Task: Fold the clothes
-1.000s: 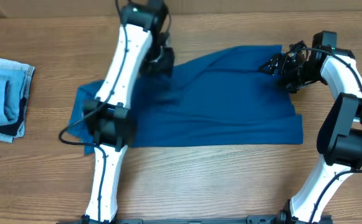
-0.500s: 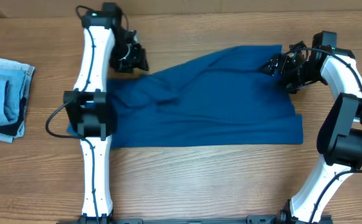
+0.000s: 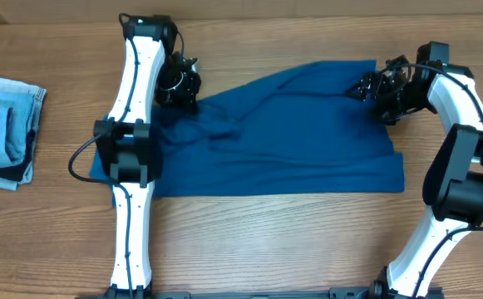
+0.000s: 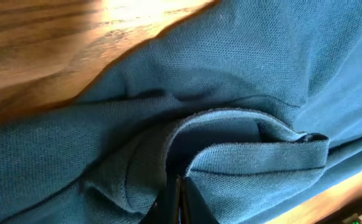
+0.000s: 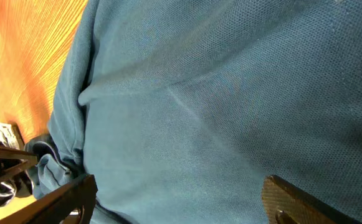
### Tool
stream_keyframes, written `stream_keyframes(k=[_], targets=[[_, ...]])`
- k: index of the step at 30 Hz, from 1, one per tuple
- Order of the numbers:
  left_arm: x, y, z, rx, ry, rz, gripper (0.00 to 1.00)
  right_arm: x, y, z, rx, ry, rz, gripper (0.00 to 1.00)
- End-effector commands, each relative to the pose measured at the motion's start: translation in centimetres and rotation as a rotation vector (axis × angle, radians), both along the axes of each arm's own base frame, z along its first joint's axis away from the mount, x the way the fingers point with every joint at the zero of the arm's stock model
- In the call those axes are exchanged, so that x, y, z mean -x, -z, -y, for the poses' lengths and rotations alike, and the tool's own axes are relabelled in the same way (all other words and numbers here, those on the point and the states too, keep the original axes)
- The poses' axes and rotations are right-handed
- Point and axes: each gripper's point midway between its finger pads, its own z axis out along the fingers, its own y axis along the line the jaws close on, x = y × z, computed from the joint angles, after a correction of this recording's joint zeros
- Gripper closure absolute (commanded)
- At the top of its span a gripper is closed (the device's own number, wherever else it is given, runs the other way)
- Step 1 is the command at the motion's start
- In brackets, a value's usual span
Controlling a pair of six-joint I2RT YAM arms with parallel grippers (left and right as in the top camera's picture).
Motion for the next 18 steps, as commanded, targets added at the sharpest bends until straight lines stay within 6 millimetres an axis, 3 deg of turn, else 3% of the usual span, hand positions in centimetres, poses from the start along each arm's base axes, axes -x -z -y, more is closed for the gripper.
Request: stream_keyframes(k=[1,4,6,8,11,12,14,15,16,18], targets=[[-0.6,-4.7,1.4,0.091,-0.001,0.095,0.96,-0.4,-1.3,0.0,-0.001,0.000,0.032,0.12],[-0.4,-8.3,2.3,0.115,-0.054,0.134,0.96,-0.2,-1.3,0.0,-0.004,0.000,0.022,0.12],[0.0,-10.7,2.3,0.065,-0.067,0.187,0.96,-0.1,-1.3,0.0,-0.004,0.000,0.019,0.12],[1.1,-14.3,2.0,-0.044,-0.073,0.278,0.96,-0.1,-1.3,0.0,-0.004,0.000,0.019,0.12],[3.5,-18.3,1.1,-0.199,-0.056,0.383,0.96,-0.1,-1.3,0.0,-0.005,0.000,0.018,0.12],[5.5,-19.3,0.4,-0.291,-0.057,0.395,0.95,-0.1,-1.3,0.0,-0.005,0.000,0.017,0.12],[8.6,-19.0,-2.5,-0.510,-0.095,0.379,0.77,-0.1,-1.3,0.0,-0.005,0.000,0.015,0.12],[9.3,-18.0,-3.4,-0.560,-0.113,0.366,0.68,-0.1,-1.3,0.0,-0.005,0.000,0.017,0.12],[8.8,-16.4,-3.1,-0.524,-0.101,0.367,0.62,-0.2,-1.3,0.0,-0.004,0.000,0.021,0.12],[6.2,-12.6,-0.2,-0.293,0.021,0.404,0.47,-0.3,-1.3,0.0,-0.002,0.000,0.029,0.12]])
